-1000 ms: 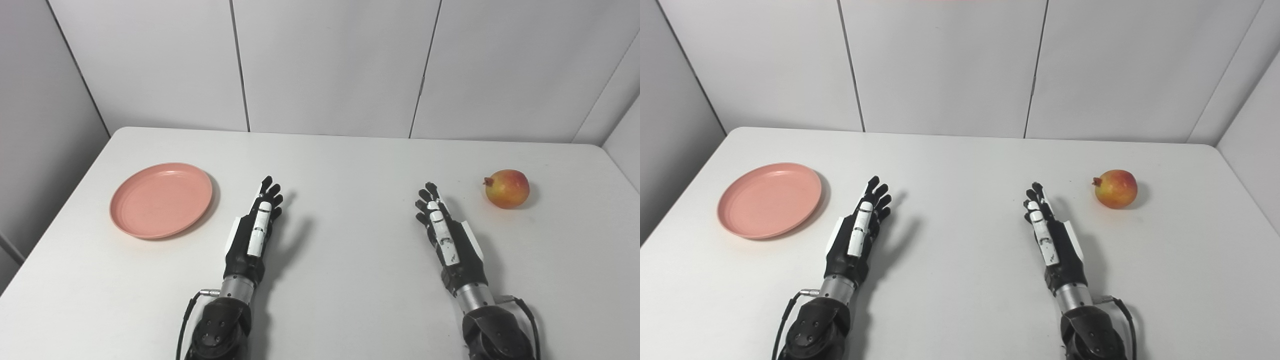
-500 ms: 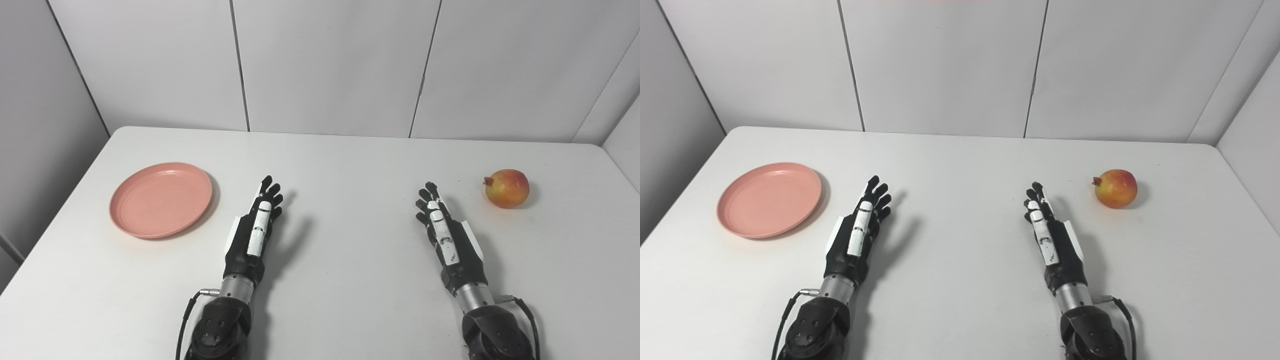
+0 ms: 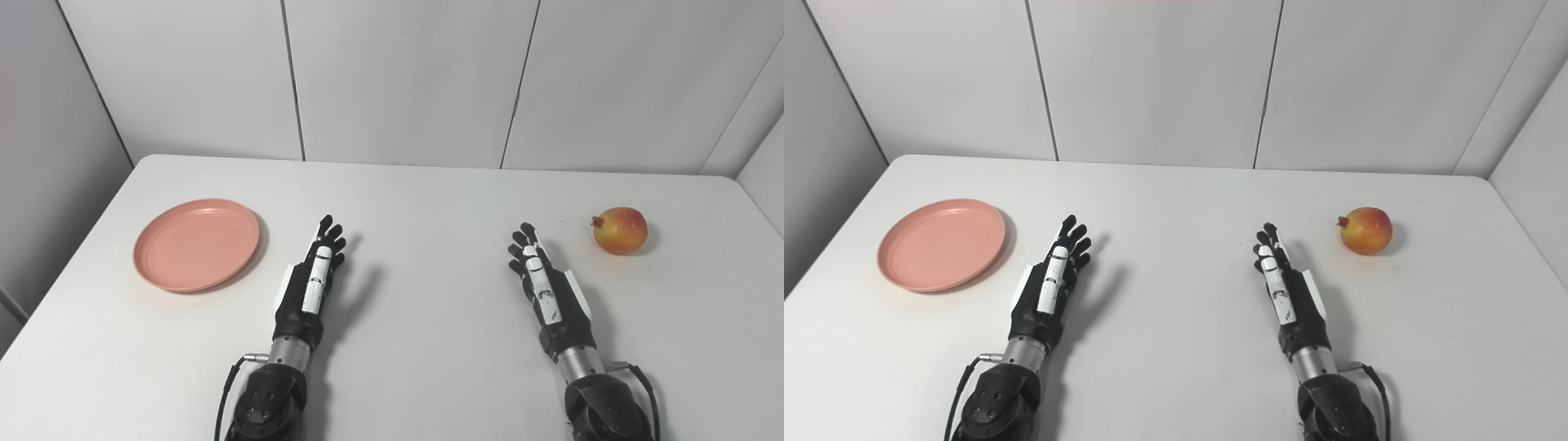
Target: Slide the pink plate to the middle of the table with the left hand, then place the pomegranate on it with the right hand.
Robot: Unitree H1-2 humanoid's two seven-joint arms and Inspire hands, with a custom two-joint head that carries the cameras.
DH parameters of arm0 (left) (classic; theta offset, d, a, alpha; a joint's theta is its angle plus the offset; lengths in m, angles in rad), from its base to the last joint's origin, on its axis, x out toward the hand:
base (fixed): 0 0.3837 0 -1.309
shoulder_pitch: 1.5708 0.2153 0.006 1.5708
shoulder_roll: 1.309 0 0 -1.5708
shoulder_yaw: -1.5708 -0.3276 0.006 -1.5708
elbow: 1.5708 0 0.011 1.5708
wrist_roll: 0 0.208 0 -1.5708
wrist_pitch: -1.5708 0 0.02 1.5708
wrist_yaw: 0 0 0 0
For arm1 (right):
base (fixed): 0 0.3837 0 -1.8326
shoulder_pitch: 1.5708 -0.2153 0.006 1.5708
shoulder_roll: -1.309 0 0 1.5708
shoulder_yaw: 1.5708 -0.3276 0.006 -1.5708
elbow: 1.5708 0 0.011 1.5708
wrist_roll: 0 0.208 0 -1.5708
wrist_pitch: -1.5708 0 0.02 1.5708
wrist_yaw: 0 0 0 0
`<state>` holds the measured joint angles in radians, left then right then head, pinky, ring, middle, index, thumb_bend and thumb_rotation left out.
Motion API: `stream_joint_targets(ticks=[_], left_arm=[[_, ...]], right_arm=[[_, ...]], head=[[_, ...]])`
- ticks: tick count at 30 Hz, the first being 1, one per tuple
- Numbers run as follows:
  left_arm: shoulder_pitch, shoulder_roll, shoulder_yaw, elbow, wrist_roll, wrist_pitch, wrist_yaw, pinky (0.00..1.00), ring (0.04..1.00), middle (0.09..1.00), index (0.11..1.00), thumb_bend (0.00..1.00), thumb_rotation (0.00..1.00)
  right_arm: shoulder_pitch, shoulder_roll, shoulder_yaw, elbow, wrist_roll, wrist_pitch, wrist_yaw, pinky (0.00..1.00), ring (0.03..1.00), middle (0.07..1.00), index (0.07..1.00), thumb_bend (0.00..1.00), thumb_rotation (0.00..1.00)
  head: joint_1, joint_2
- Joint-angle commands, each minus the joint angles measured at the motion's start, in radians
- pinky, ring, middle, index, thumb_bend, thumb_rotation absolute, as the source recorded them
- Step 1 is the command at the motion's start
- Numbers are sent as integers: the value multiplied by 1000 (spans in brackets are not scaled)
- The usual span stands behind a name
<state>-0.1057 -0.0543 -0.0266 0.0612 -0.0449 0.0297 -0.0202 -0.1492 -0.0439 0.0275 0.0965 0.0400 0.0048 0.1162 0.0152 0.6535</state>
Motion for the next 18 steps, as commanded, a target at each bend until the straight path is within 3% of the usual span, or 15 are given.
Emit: stream_joint_targets(ticks=[1,11,18], left_arm=[[-13,-2,1,6,-2,15,0,962,962,975,970,359,1000],[-10,-27,-13,29,16,1,12,957,958,970,968,375,1000],[-13,-67,-31,69,52,-5,52,933,943,955,950,370,1000]], right_arm=[[1,3,2,8,3,-9,-1,959,960,975,1000,240,1000],[1,-15,-14,29,34,-31,15,961,960,978,1000,234,1000],[-3,-46,-34,99,66,-100,45,995,964,974,997,245,1000]], head=[[0,-1],[117,-40],[269,-131]])
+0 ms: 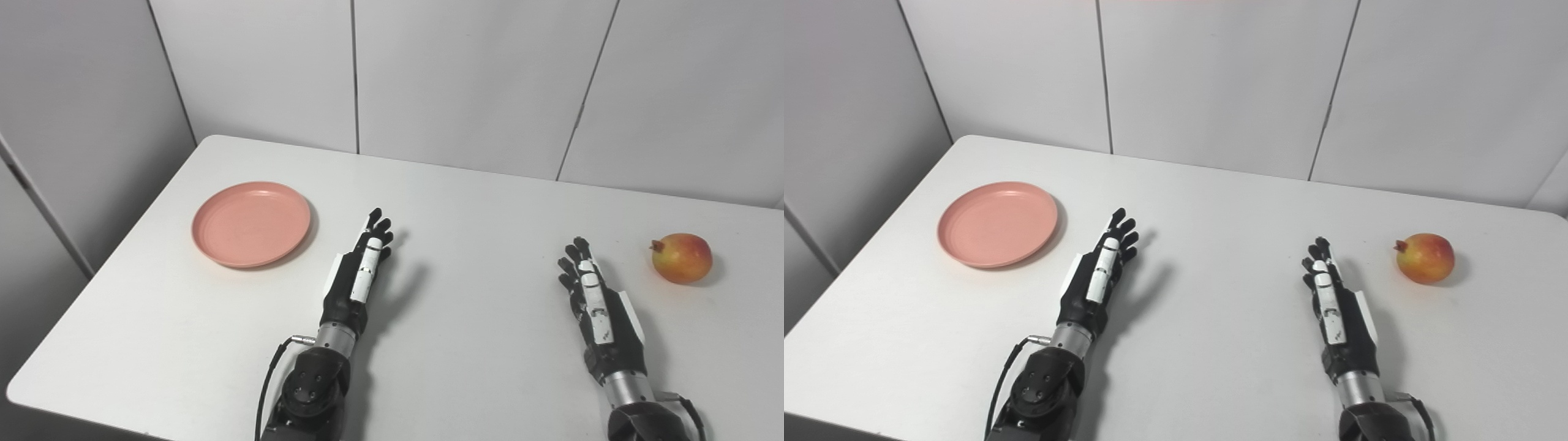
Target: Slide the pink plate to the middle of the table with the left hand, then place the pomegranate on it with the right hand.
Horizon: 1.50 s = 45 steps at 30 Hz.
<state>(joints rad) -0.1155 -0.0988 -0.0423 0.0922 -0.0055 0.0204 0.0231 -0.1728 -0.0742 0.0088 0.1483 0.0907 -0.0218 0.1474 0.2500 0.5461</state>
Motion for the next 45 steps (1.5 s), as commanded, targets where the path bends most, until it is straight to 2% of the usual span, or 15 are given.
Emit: stream_joint_targets(ticks=[1,3,7,11,23,29,36,40,45], left_arm=[[-6,-27,-19,52,17,-8,11,932,944,955,951,370,1000],[-13,-36,-24,87,36,-32,24,923,941,952,947,367,1000],[-28,-56,-29,142,66,-62,56,909,931,944,940,353,1000],[-41,-65,-32,176,78,-77,72,905,931,944,941,364,1000],[-50,-65,-33,202,71,-102,79,923,944,953,947,362,1000],[-58,-57,-32,217,72,-122,78,924,944,954,948,370,1000],[-59,-55,-24,194,68,-103,86,912,935,944,940,367,1000],[-62,-45,-24,176,63,-102,72,913,936,949,944,369,1000],[-69,-35,-24,121,45,-68,50,908,937,950,943,352,1000]], right_arm=[[18,-21,-18,61,23,-88,23,998,969,977,999,231,1000],[15,-29,-24,84,32,-107,32,1000,979,984,1000,214,1000],[9,-35,-34,114,51,-139,42,1000,989,993,1000,168,1000],[8,-36,-39,114,66,-133,50,1000,999,1000,1000,133,1000],[20,-33,-30,60,62,-103,42,1000,1000,1000,1000,66,1000],[17,-28,-29,53,73,-94,48,1000,1000,1000,1000,65,1000],[11,-24,-25,52,57,-88,34,1000,1000,1000,1000,60,1000],[4,-20,-21,64,45,-95,27,1000,1000,1000,1000,63,1000],[-12,-22,-16,103,36,-115,30,1000,1000,1000,1000,87,1000]], head=[[56,-38],[97,-66],[138,-99],[164,-117],[162,-112],[165,-109],[168,-101],[155,-101],[154,-106]])
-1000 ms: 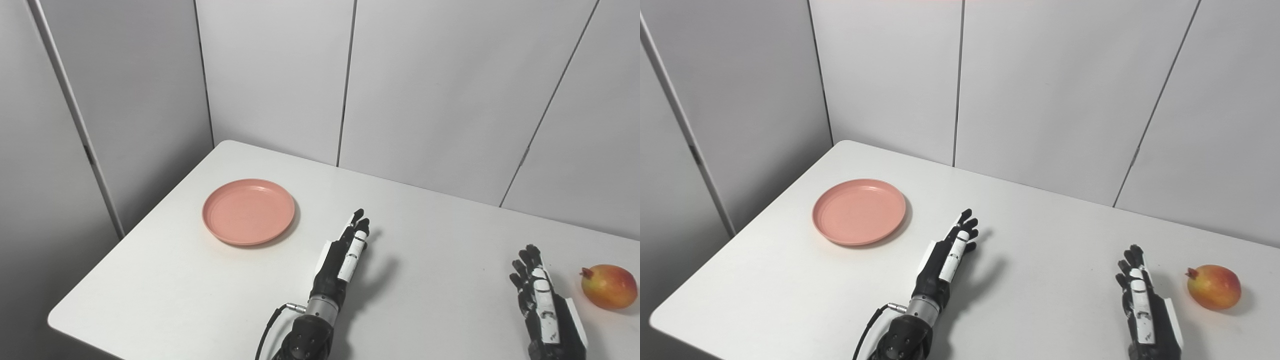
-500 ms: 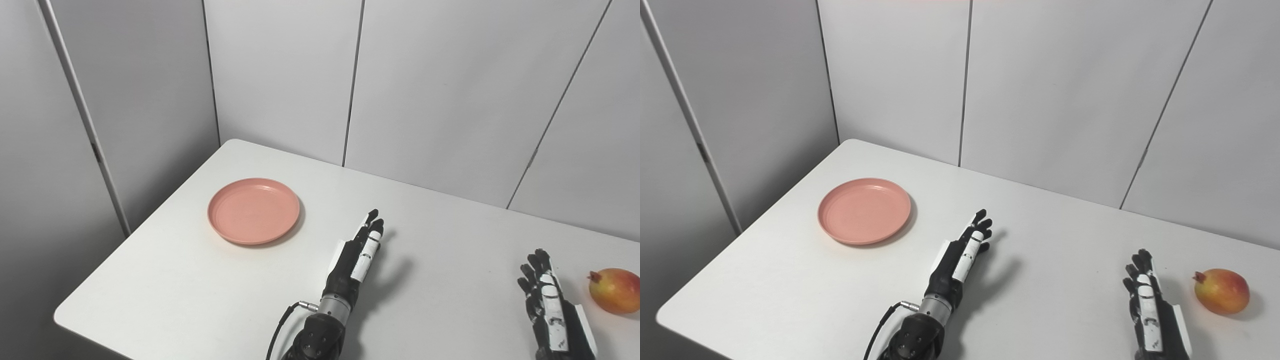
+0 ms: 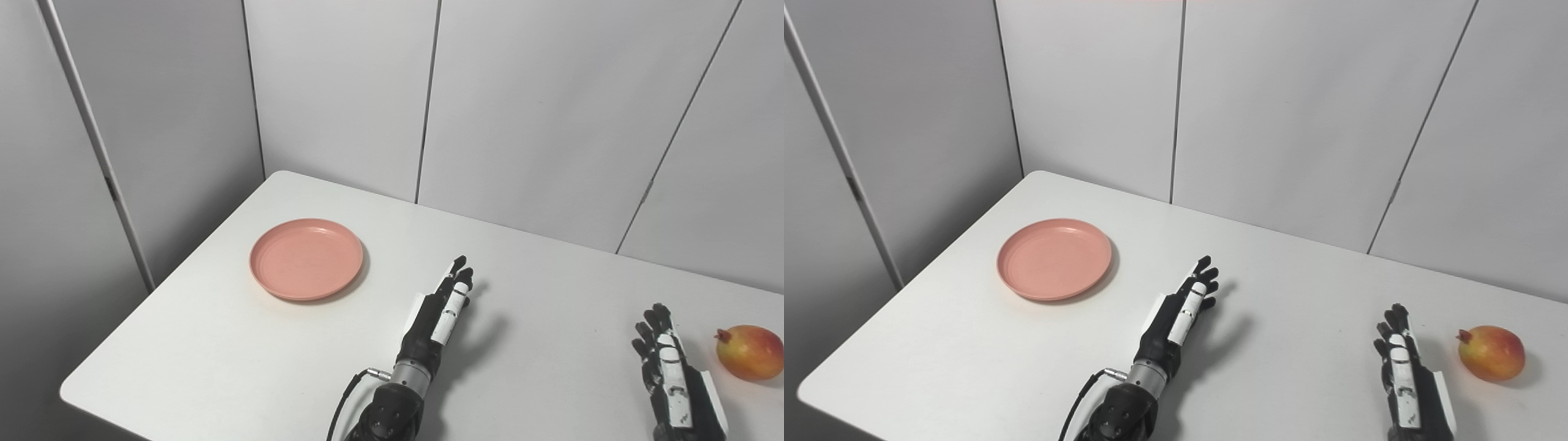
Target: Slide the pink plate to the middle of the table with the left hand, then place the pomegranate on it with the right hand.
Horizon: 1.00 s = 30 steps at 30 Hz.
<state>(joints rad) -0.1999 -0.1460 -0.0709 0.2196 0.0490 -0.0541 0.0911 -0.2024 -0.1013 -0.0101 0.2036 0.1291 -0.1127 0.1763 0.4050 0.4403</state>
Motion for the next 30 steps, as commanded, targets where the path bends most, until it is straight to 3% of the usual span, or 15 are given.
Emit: stream_joint_targets(ticks=[1,14,30], left_arm=[[14,13,6,-17,-13,13,-20,909,937,949,940,352,1000],[1,41,14,-214,-49,55,-67,933,943,960,948,426,1000],[-93,62,74,-430,-95,193,-66,944,945,958,950,411,1000]], right_arm=[[15,5,4,54,-4,-28,2,1000,1000,1000,1000,85,1000],[13,12,1,61,-10,-26,1,1000,1000,1000,1000,109,1000],[7,5,3,76,-15,-39,10,1000,1000,1000,1000,92,1000]], head=[[0,-1],[12,5],[22,6]])
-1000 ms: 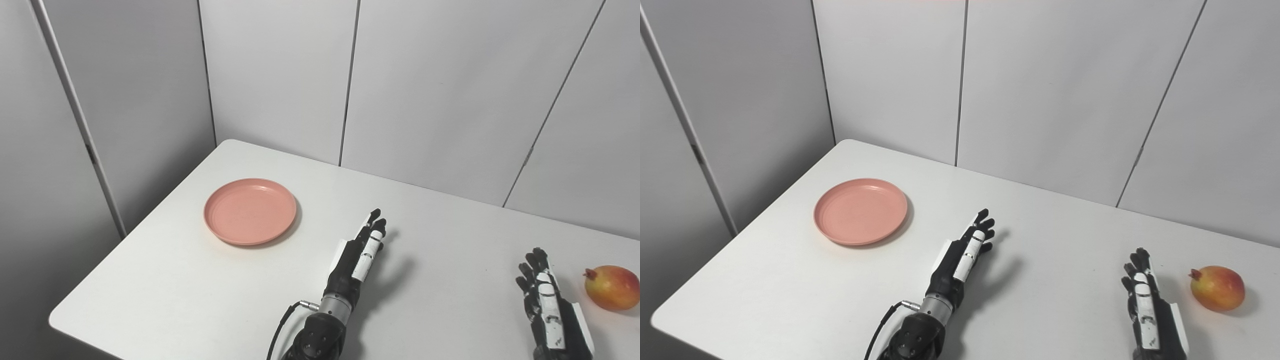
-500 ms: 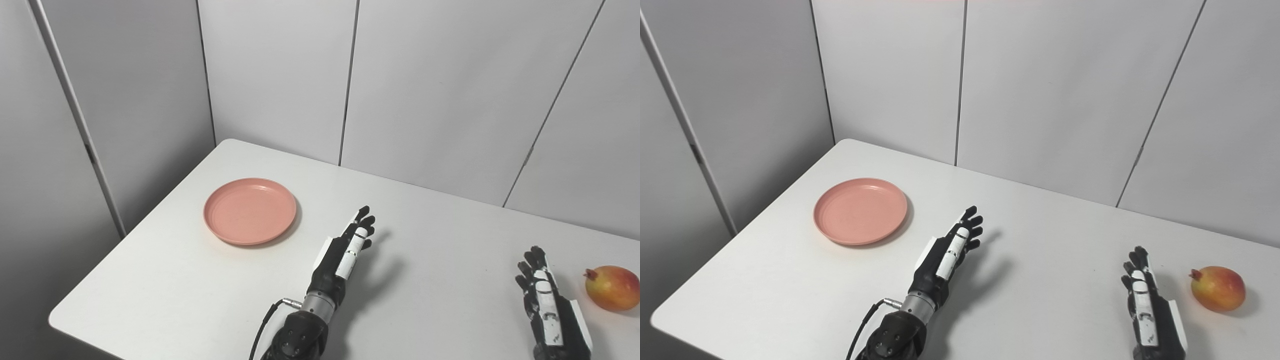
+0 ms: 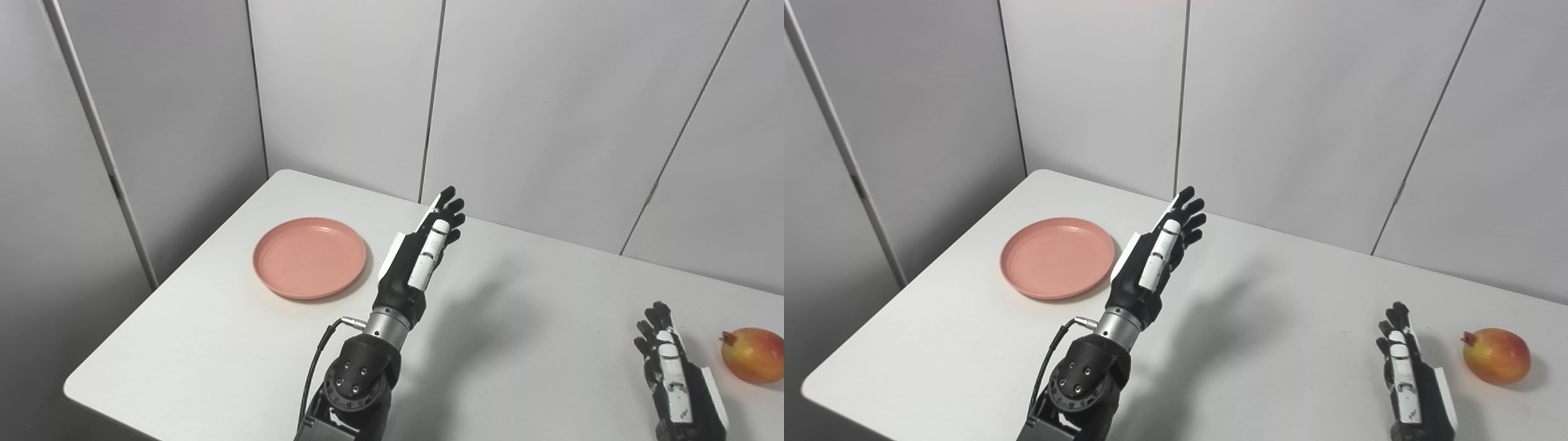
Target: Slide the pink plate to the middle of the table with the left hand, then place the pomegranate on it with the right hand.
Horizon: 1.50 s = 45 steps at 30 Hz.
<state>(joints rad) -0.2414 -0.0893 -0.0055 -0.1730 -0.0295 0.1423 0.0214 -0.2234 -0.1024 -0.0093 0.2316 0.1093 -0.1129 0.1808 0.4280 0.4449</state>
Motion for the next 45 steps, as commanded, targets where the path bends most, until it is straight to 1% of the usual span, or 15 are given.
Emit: stream_joint_targets(ticks=[1,9,11,14,16,20,23,26,29,32,33,36,39,42,45], left_arm=[[-59,11,15,-44,-13,-2,5,940,942,956,948,409,1000],[-112,58,76,-57,-35,-15,8,955,949,961,948,402,1000],[-124,74,96,-52,-40,-21,10,963,957,967,954,426,1000],[-138,89,121,-43,-36,-29,25,946,947,957,943,434,1000],[-147,99,145,-40,-36,-32,39,929,937,951,935,409,1000],[-161,114,181,-48,-35,-10,63,935,946,952,938,412,1000],[-177,147,203,-48,-30,-11,70,935,945,953,936,396,1000],[-188,182,222,-52,-40,8,66,951,955,962,952,417,1000],[-192,215,231,-43,-36,-8,62,962,956,973,964,437,1000],[-195,246,254,-37,-48,-16,63,972,969,978,970,452,1000],[-196,253,262,-37,-50,-18,67,954,960,971,963,443,1000],[-199,264,283,-36,-51,-20,77,932,947,962,948,434,1000],[-199,272,297,-33,-50,-27,84,947,952,963,942,378,1000],[-190,267,322,-34,-47,-19,113,950,939,950,933,381,1000],[-181,271,335,-29,-53,-21,118,948,941,950,937,389,1000]], right_arm=[[29,5,3,46,2,-38,4,1000,1000,1000,1000,91,1000],[30,4,0,37,8,-28,6,1000,1000,1000,1000,91,1000],[32,4,0,32,7,-23,6,1000,1000,1000,1000,93,1000],[32,2,1,33,4,-30,6,1000,1000,1000,1000,89,1000],[33,1,2,33,1,-28,5,1000,1000,1000,1000,89,1000],[34,2,2,31,-7,-36,-1,1000,997,1000,1000,96,1000],[35,5,-1,24,-4,-25,-4,1000,998,1000,1000,87,1000],[33,6,-1,28,-5,-33,-3,1000,997,1000,1000,75,1000],[32,4,2,28,-8,-30,-2,1000,998,1000,1000,85,1000],[33,6,2,17,-7,-13,-5,1000,996,1000,1000,66,1000],[34,7,1,16,-6,-12,-5,1000,999,1000,1000,71,1000],[35,6,2,13,-5,-8,-4,1000,999,1000,1000,75,1000],[36,7,1,10,-3,-9,-5,1000,997,1000,1000,76,1000],[38,10,-2,6,5,-6,-2,1000,998,999,1000,68,1000],[39,9,-2,13,8,-22,2,1000,1000,1000,1000,66,1000]], head=[[-2,1],[5,3],[8,4],[12,4],[14,5],[18,7],[19,7],[21,7],[21,6],[22,8],[22,8],[23,9],[22,9],[24,8],[27,8]])
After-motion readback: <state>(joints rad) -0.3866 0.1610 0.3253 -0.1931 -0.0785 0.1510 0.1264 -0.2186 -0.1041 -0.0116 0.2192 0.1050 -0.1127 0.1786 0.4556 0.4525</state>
